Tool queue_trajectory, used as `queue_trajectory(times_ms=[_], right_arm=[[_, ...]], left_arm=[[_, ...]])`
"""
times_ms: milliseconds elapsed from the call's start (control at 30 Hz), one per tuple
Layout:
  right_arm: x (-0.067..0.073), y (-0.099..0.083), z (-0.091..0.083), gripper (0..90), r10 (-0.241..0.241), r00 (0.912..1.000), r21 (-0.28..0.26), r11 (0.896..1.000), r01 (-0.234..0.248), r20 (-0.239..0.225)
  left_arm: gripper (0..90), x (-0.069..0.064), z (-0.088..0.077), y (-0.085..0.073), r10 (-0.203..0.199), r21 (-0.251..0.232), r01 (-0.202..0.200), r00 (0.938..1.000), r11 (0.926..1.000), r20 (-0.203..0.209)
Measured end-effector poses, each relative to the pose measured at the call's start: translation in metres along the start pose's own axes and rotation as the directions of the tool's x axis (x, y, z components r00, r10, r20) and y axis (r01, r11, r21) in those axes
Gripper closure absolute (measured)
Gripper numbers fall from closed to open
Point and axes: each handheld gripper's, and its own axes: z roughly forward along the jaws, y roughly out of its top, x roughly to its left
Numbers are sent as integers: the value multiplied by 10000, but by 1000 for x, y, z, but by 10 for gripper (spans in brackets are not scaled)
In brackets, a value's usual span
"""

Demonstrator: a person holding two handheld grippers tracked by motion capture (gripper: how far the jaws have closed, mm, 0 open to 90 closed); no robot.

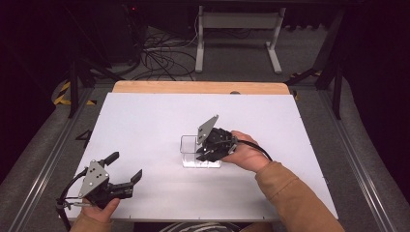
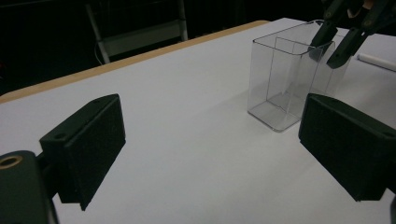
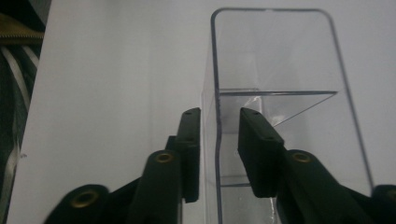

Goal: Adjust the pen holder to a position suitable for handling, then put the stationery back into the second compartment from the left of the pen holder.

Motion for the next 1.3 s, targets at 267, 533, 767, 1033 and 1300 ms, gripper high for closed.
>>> queue_trajectory(times_ms=[267,533,767,1033,1300], right_arm=[[2,-8,-39,358,1251,9897,-2082,9721,-1081,702],[4,-14,-66,196,1828,9749,-3238,9367,-1335,1268],[8,-19,-75,103,2081,9651,-3704,9187,-1370,1592],[15,-33,-91,4,2720,9408,-4409,8831,-1605,2023],[22,-49,-106,0,3317,9232,-5544,8135,-1756,1943]], left_arm=[[81,1,4,2,-16,-21,17,10000,10000,75],[81,1,6,2,-29,4,29,9999,10000,138],[81,2,5,2,-36,-40,37,9999,10000,132],[81,2,8,3,-14,-69,15,9998,10000,191],[81,2,8,4,-67,-98,69,9997,9999,229]])
